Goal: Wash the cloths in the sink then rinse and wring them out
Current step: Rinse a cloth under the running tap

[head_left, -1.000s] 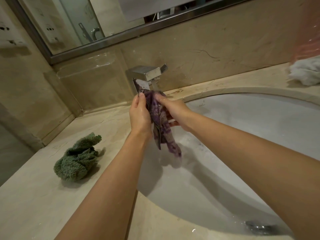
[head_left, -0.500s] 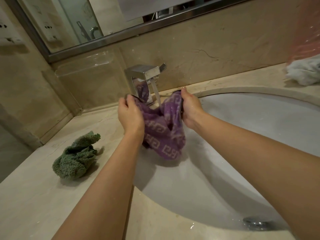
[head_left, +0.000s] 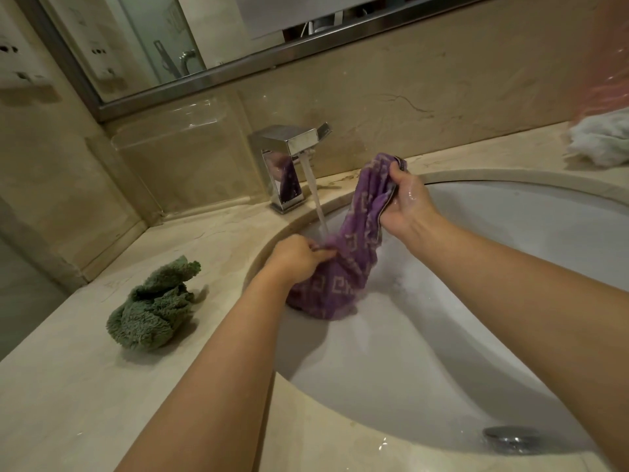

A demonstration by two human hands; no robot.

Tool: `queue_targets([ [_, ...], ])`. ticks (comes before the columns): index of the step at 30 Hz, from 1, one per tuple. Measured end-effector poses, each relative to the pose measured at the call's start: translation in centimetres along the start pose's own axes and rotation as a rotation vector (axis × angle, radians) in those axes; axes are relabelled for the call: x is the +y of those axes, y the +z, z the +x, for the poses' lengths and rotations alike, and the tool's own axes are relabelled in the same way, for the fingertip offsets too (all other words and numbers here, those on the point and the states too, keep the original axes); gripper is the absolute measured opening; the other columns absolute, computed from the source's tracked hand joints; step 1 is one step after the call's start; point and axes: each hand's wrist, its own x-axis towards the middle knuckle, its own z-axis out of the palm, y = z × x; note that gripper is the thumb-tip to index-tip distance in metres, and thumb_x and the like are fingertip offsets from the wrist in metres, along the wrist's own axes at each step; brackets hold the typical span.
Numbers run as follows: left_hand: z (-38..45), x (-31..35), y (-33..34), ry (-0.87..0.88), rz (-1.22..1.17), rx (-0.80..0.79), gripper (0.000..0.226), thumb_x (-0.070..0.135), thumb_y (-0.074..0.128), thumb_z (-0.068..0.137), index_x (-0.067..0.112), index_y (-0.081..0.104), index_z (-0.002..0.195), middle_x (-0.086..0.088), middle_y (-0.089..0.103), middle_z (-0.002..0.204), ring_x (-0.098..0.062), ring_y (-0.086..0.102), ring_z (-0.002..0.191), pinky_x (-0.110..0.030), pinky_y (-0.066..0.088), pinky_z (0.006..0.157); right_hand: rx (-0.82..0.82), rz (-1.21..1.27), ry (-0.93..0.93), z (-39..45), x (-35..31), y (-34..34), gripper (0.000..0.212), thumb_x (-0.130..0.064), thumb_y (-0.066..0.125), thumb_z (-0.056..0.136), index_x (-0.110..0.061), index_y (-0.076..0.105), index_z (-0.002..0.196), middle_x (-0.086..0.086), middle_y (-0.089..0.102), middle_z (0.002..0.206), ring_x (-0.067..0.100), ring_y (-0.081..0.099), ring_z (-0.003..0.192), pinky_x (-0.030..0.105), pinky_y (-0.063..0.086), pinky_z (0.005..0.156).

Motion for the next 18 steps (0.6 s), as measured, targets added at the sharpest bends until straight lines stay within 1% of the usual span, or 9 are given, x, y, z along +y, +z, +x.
queue_targets([
  [2,0.3,0.3,-0.1,0.024,-0.244,0.184,0.026,0.036,0.052,0.098,0.015,0.067,0.092,-0.011,0.068,0.094,-0.029,0.063,0.088,-0.03,0.047,0.075,0.047,-0.025,-0.019,0.3,-0.1,-0.1,0.027,-0.03,0.047,0.101,-0.009,0.062,0.111,0.008,0.067,0.093,0.022,0.066,0.082,0.037,0.054,0.071],
  [3,0.4,0.6,-0.3,0.04,-0.355,0.29,0.025,0.031,0.047,0.1,0.016,0.067,0.102,-0.01,0.068,0.102,-0.031,0.062,0.099,-0.034,0.049,0.086,0.077,-0.046,-0.031,0.6,-0.1,-0.3,0.031,-0.032,0.048,0.101,-0.009,0.062,0.115,0.009,0.069,0.1,0.024,0.067,0.088,0.041,0.055,0.077],
  [4,0.4,0.8,-0.4,0.051,-0.459,0.397,0.024,0.028,0.044,0.101,0.018,0.066,0.106,-0.008,0.067,0.104,-0.03,0.061,0.104,-0.038,0.048,0.093,0.105,-0.077,-0.043,0.9,0.0,-0.5,0.034,-0.034,0.05,0.1,-0.008,0.063,0.117,0.01,0.07,0.108,0.026,0.068,0.094,0.044,0.055,0.084],
  [6,0.3,1.1,-0.9,0.046,-0.637,0.578,0.024,0.026,0.042,0.102,0.02,0.064,0.105,-0.004,0.065,0.103,-0.026,0.061,0.104,-0.041,0.048,0.096,0.161,-0.198,-0.064,1.3,0.3,-1.1,0.033,-0.037,0.054,0.097,-0.009,0.066,0.111,0.01,0.071,0.111,0.028,0.068,0.098,0.05,0.053,0.09],
  [8,0.6,0.9,-1.2,0.001,-0.808,0.685,0.023,0.028,0.041,0.102,0.021,0.062,0.1,-0.003,0.066,0.105,-0.024,0.061,0.103,-0.04,0.048,0.096,0.207,-0.353,-0.09,1.6,0.6,-1.4,0.028,-0.037,0.057,0.095,-0.012,0.066,0.102,0.008,0.072,0.103,0.028,0.069,0.093,0.05,0.054,0.089],
  [11,1.0,0.3,-1.6,-0.053,-0.979,0.741,0.025,0.03,0.04,0.102,0.021,0.061,0.093,-0.004,0.065,0.105,-0.025,0.061,0.102,-0.042,0.047,0.099,0.268,-0.634,-0.174,1.3,1.1,-1.4,0.022,-0.034,0.058,0.096,-0.013,0.066,0.097,0.001,0.067,0.093,0.026,0.066,0.096,0.043,0.054,0.091],
  [13,1.1,0.4,-1.8,-0.086,-1.083,0.749,0.024,0.029,0.039,0.103,0.024,0.058,0.088,-0.001,0.063,0.101,-0.022,0.06,0.099,-0.042,0.045,0.101,0.297,-0.841,-0.298,0.7,1.6,-1.6,0.023,-0.035,0.055,0.097,-0.016,0.067,0.098,0.002,0.066,0.094,0.025,0.064,0.096,0.037,0.052,0.088],
  [15,1.1,0.5,-2.0,-0.107,-1.171,0.76,0.022,0.029,0.038,0.103,0.023,0.056,0.091,0.001,0.061,0.096,-0.02,0.058,0.096,-0.039,0.044,0.102,0.269,-0.976,-0.44,0.3,2.1,-1.7,0.026,-0.036,0.051,0.098,-0.016,0.067,0.099,0.006,0.067,0.101,0.024,0.062,0.096,0.034,0.049,0.084],
  [18,1.0,0.6,-2.2,-0.158,-1.336,0.742,0.026,0.028,0.039,0.102,0.024,0.054,0.082,0.003,0.06,0.088,-0.022,0.059,0.093,-0.036,0.047,0.097,0.132,-0.983,-0.517,-0.2,2.4,-1.0,0.03,-0.033,0.041,0.103,-0.012,0.061,0.109,0.007,0.063,0.109,0.025,0.059,0.103,0.038,0.047,0.091],
])
